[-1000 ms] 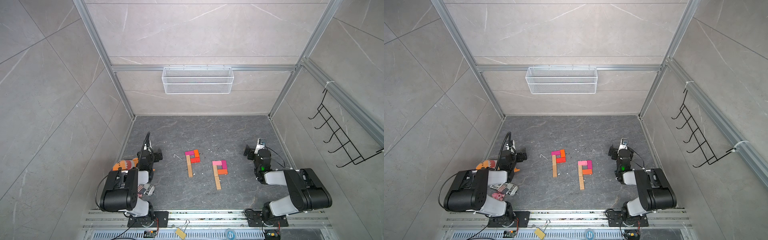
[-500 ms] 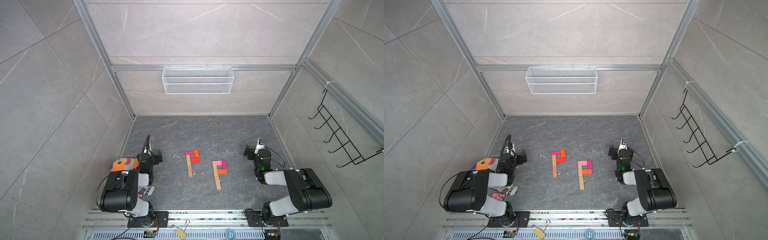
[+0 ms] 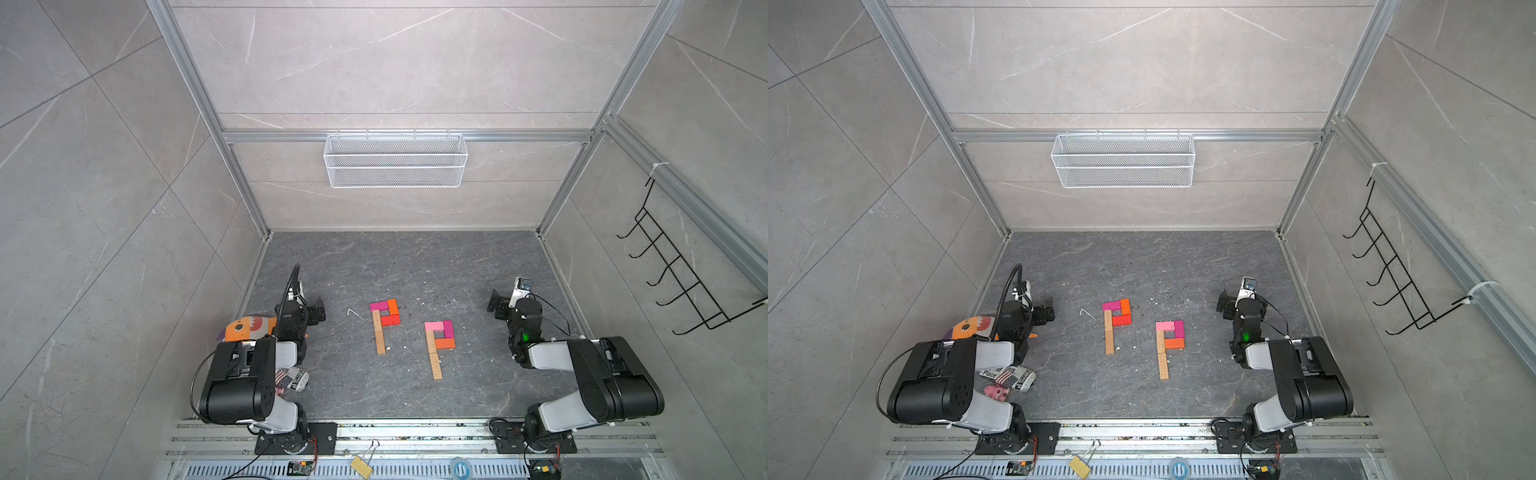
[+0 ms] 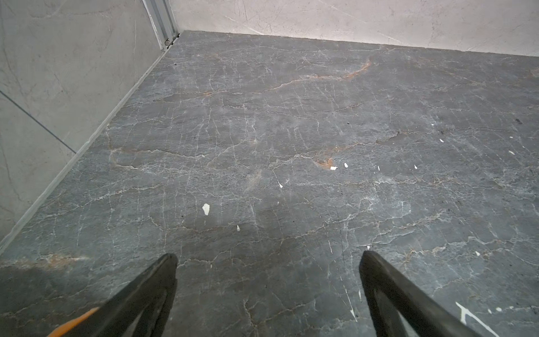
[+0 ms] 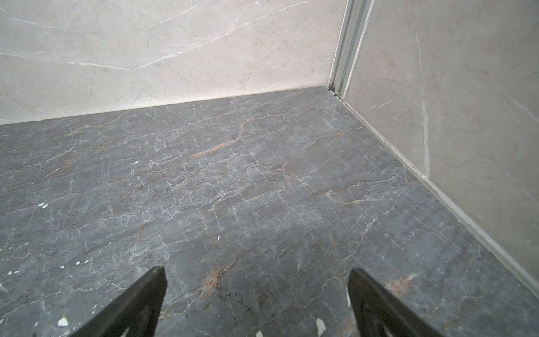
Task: Assemble the letter p with building blocks
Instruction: Reset both arms
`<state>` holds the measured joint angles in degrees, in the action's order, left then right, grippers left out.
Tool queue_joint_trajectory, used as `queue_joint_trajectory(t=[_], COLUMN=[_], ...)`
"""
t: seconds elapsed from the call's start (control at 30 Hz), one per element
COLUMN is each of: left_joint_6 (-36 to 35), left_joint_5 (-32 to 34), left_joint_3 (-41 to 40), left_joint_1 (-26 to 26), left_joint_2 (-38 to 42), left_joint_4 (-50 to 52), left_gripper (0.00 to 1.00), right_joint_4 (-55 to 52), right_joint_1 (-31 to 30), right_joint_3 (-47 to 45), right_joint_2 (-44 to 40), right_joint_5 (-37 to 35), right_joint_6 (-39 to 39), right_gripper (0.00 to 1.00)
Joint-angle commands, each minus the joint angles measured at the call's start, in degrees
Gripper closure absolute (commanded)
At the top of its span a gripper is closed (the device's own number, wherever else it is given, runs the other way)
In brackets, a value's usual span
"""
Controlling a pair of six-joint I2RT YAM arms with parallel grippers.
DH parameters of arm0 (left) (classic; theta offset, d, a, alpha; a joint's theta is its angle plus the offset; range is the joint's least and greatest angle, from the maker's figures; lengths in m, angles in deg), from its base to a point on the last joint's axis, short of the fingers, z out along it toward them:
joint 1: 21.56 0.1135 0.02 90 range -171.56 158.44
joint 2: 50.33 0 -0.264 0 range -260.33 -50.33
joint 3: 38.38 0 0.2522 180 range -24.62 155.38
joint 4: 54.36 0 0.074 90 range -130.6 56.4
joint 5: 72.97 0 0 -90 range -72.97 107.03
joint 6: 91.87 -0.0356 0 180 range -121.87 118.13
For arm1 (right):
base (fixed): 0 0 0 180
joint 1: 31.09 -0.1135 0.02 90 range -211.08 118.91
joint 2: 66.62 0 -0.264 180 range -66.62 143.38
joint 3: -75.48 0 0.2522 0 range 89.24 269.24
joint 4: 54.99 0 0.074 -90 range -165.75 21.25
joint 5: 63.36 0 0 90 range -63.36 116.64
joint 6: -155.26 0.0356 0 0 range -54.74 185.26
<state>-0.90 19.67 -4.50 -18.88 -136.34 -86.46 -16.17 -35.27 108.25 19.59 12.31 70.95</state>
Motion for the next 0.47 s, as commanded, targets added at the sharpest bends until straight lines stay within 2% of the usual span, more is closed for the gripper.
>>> queue_joint_trajectory(t=[0.0, 0.17, 0.27, 0.43], left_joint_6=[-0.9, -0.9, -0.9, -0.9], left_joint_5=[-0.7, -0.8, -0.8, -0.8], left_joint_3=[1.1, 1.1, 1.1, 1.1], left_joint_1=[0.4, 0.3, 0.3, 0.3], left_joint_2=[0.3, 0.3, 0.3, 0.3], left_joint_4=[-1.0, -0.9, -0.9, -0.9], left_gripper=[0.0, 0.0, 0.0, 0.0], right_joint_4=[1.0, 1.0, 0.0, 0.4], right_joint_1=[-0.4, -0.2, 0.6, 1.3], right_joint_3=[-0.4, -0.3, 0.3, 0.0], right_joint_2=[0.1, 0.2, 0.4, 0.1], right_joint_5=[-1.0, -1.0, 3.8, 5.6], right_joint_6=[-1.1, -0.6, -1.7, -1.8], right_gripper=[0.0, 0.0, 0.0, 0.0])
